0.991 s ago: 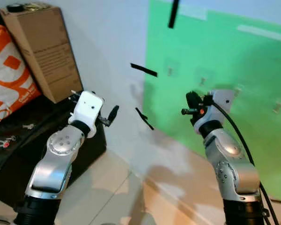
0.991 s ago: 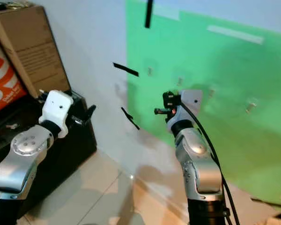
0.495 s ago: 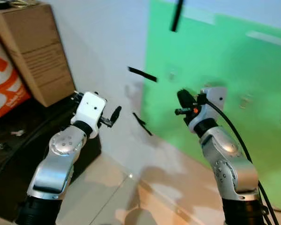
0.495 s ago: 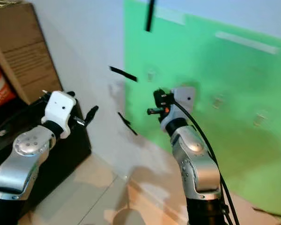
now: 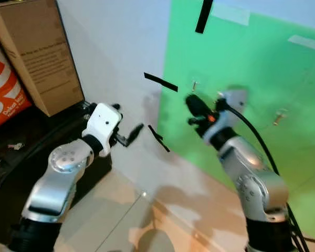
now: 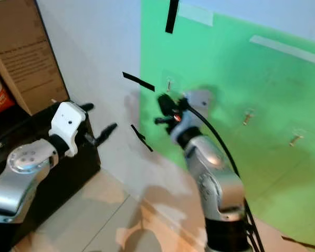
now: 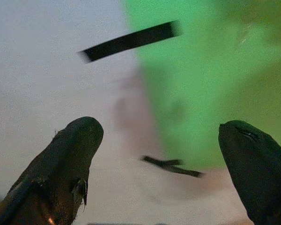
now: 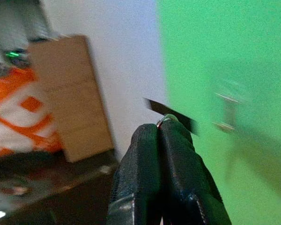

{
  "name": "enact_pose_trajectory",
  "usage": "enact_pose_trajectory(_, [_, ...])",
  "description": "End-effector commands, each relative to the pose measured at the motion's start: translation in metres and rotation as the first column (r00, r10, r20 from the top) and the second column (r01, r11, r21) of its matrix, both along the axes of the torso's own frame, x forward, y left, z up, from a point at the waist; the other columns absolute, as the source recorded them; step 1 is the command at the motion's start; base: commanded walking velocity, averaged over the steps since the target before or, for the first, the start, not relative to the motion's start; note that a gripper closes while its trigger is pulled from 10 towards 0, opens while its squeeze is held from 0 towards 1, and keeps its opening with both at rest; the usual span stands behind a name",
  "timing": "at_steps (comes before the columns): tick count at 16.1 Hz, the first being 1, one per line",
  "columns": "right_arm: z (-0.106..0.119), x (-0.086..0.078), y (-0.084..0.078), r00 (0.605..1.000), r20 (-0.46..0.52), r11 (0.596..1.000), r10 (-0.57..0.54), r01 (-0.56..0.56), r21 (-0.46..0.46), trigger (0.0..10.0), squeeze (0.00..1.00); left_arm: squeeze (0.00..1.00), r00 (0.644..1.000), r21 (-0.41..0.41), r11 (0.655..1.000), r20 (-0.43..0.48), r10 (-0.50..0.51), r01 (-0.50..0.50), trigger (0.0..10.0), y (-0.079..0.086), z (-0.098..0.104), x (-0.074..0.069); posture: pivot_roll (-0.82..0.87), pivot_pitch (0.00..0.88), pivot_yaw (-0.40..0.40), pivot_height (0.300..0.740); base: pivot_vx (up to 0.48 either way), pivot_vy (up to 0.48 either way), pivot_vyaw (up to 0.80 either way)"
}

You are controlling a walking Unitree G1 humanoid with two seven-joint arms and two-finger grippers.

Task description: Hang keys on a hook

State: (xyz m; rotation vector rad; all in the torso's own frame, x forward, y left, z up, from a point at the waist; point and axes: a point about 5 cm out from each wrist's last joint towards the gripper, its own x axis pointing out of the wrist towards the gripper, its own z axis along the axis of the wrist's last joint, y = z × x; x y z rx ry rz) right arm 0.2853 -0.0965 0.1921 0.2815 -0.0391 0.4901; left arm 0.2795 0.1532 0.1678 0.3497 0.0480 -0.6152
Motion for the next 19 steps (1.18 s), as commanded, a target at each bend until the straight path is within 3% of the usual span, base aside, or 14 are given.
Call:
enact_pose_trajectory(1, [0.003,0.001,0.0,1.0,-0.003,1.0,0.019,-0.019,0.007,10.0,0.0,0.06,0.994,0.01,0.995,-0.031,-0.101,0.101,10.0,-0.006,0.001,-0.006,0.04,0.0,-0.052,0.74,0.0,0.0,0.0])
enact_pose_trajectory(2, [0.002,0.003,0.0,1.0,-0.019,1.0,0.025,-0.025,-0.003,10.0,0.0,0.05,0.985,0.026,0.986,-0.06,-0.16,0.162,10.0,-0.008,0.0,-0.009,0.05,0.0,-0.056,0.74,0.0,0.0,0.0])
enact_pose_trajectory(6, [-0.003,0.011,-0.001,0.997,-0.078,1.0,0.021,-0.021,-0.001,10.0,0.0,0.05,0.977,0.02,0.98,-0.084,-0.194,0.196,10.0,-0.004,0.0,-0.014,0.05,0.0,-0.069,0.74,0.0,0.0,0.0])
enact_pose_trajectory(12, [-0.005,0.032,-0.006,0.989,-0.135,0.996,-0.061,0.069,0.056,10.0,0.0,0.04,0.972,0.015,0.976,-0.093,-0.214,0.216,10.0,-0.003,0.0,-0.015,0.07,0.0,-0.08,0.74,0.0,0.0,0.0])
enact_pose_trajectory(19, [0.004,0.042,-0.015,0.984,-0.137,0.979,-0.117,0.137,0.148,10.0,0.0,0.04,0.973,0.018,0.976,-0.092,-0.212,0.215,10.0,-0.003,0.0,-0.015,0.07,0.0,-0.08,0.74,0.0,0.0,0.0])
